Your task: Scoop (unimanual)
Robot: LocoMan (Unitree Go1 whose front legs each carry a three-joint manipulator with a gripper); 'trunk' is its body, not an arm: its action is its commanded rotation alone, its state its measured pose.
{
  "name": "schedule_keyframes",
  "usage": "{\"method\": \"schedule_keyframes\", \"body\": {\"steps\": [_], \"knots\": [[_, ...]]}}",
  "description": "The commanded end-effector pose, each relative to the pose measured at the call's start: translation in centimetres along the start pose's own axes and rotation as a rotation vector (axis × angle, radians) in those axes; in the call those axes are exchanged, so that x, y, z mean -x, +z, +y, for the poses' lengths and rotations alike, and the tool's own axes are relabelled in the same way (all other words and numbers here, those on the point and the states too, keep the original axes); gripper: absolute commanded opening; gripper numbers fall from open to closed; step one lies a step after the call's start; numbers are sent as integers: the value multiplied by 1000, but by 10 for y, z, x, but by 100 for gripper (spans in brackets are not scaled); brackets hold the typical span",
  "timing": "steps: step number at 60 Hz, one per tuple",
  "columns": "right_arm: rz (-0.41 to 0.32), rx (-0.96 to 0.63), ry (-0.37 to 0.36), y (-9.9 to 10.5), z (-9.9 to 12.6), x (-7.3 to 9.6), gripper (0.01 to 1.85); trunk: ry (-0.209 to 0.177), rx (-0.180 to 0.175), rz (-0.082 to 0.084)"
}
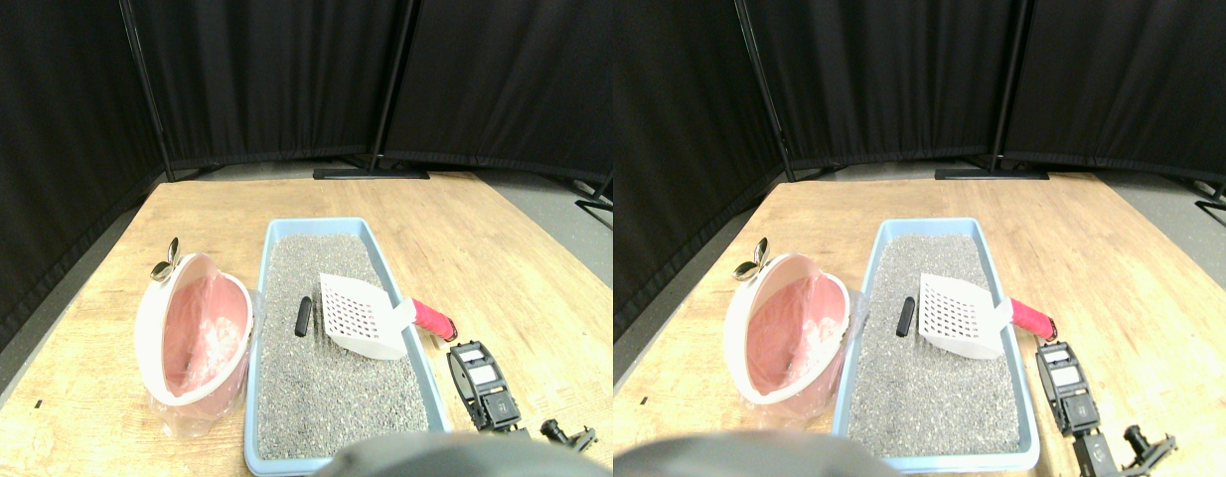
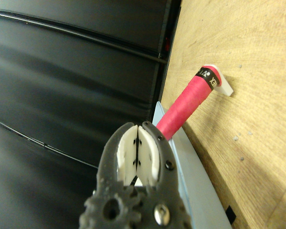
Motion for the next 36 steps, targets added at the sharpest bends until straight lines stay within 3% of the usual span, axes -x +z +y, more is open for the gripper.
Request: {"method": "schedule_keyframes", "body": {"steps": [1,25,36], "knots": [[-40,9,-9,8,-1,-1,44,9,3,-1],[-49,-22,-4,6,0,-1,44,5,3,4],[-82,-120,1,1,-4,-7,71,1,2,7]]}}
